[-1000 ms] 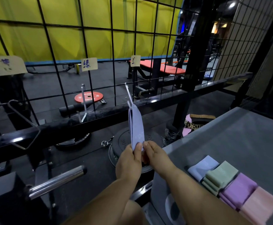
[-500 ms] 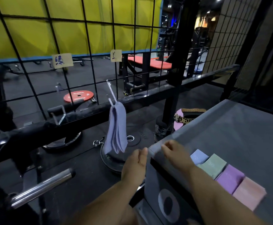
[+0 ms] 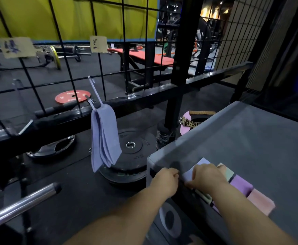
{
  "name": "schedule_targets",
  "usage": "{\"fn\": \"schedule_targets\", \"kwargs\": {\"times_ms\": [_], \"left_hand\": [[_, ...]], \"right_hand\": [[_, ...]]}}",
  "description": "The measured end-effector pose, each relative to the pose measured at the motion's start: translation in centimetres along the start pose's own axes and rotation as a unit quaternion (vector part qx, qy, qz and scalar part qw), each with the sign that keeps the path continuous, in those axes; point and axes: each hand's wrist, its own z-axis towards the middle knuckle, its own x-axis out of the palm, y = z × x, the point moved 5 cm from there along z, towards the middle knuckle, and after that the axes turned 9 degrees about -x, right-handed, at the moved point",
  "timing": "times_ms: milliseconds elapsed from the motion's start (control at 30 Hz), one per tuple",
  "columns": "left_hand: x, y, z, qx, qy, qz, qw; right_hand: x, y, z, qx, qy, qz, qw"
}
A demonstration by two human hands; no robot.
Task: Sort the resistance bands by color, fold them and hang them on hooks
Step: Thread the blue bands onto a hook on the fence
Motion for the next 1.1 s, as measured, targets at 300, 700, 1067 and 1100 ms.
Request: {"fn": "schedule_targets", "kwargs": {"times_ms": [300, 700, 1067, 1100], "left_hand": [[-0.1, -1.0, 0.8, 0.014, 0.007, 0.004, 1.000], [-4.0, -3.5, -0.7, 0.084, -0.031, -0.152, 0.984], [-10.9, -4.1, -5.7, 0.144, -0.125, -0.239, 0.952], [-11.5, -4.0, -6.2, 0.147, -0.136, -0.240, 0.950]], "right_hand": [[-0.6, 0.3, 0.7, -0.011, -0.036, 0.035, 0.999], [-5.8, 0.4, -0.9, 0.016, -0.194, 0.258, 0.946], [-10.0, 3.8, -3.4, -0.062, -0.227, 0.593, 0.770], [-10.0, 4.1, -3.5, -0.071, -0.219, 0.623, 0.748]]}}
